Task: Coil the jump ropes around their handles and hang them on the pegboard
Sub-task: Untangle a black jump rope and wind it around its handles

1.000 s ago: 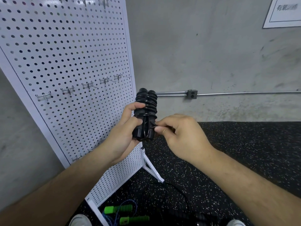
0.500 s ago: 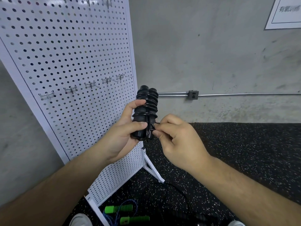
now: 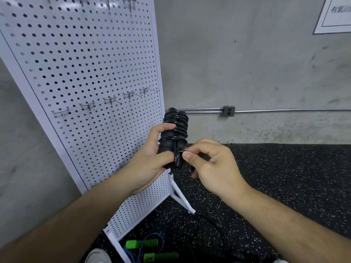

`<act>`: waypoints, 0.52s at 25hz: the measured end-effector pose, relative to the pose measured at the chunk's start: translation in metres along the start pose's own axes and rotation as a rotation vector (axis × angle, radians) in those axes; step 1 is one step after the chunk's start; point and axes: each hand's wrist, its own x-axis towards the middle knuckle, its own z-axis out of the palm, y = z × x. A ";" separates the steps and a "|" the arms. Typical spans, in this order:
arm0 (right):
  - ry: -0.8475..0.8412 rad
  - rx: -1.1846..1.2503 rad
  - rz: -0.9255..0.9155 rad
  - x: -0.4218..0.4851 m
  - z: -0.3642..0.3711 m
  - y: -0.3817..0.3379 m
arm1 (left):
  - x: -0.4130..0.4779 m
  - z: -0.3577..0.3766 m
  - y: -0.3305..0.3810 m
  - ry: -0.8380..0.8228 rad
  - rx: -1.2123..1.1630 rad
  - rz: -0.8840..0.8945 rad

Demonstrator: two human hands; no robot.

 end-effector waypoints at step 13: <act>-0.057 -0.597 -0.659 0.003 -0.006 0.008 | -0.001 0.000 0.004 0.074 0.121 -0.002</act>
